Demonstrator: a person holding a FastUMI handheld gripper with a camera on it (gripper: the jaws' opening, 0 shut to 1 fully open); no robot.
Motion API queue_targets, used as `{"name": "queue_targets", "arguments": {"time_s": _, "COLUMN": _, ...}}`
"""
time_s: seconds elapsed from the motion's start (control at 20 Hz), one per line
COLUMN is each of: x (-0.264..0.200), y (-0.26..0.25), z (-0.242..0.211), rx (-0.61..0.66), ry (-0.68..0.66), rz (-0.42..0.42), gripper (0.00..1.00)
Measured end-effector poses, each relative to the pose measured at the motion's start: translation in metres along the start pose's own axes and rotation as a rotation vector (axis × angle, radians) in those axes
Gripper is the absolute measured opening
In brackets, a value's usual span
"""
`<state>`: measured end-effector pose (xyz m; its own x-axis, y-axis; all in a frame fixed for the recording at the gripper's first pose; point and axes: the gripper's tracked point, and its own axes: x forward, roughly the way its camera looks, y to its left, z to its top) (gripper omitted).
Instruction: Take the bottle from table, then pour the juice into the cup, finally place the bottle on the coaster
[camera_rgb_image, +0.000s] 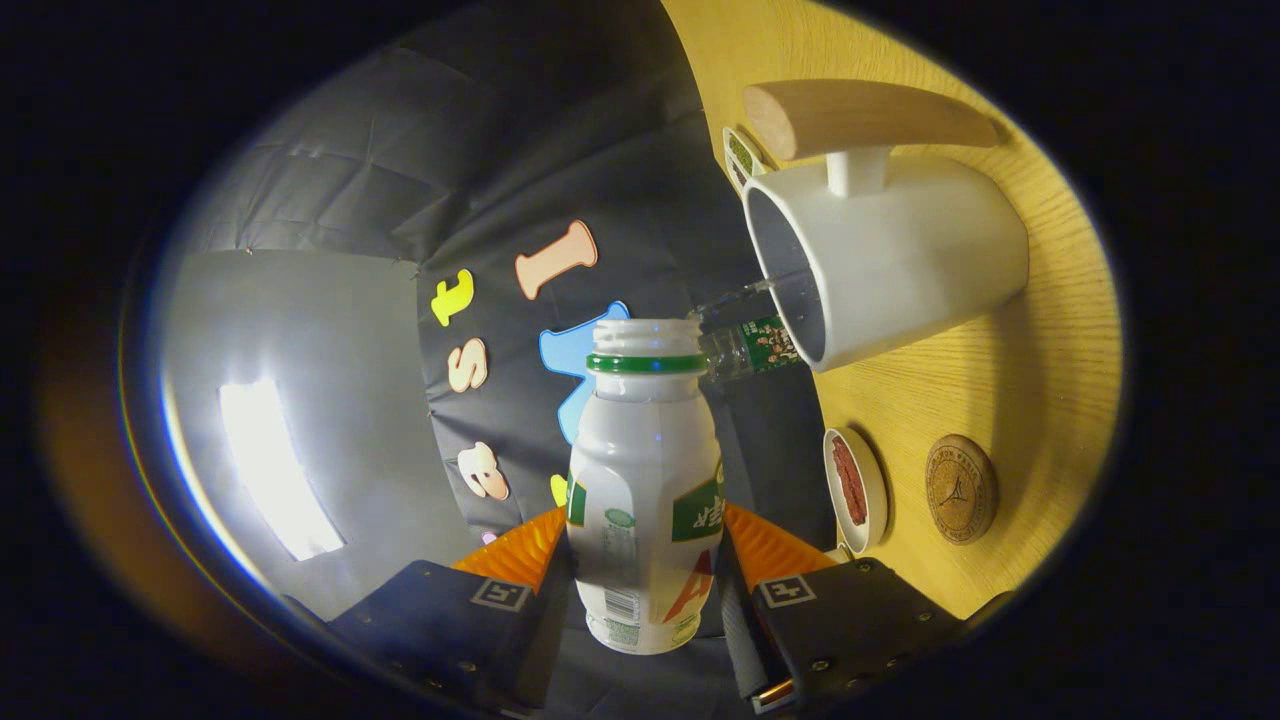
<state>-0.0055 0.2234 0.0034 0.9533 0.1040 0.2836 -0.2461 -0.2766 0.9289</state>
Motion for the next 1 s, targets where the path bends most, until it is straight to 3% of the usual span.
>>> {"name": "queue_targets", "arguments": {"time_s": 1.0, "x": 0.003, "y": -0.016, "z": 0.015, "rx": 0.035, "ry": -0.009, "rz": -0.003, "gripper": 0.67}}
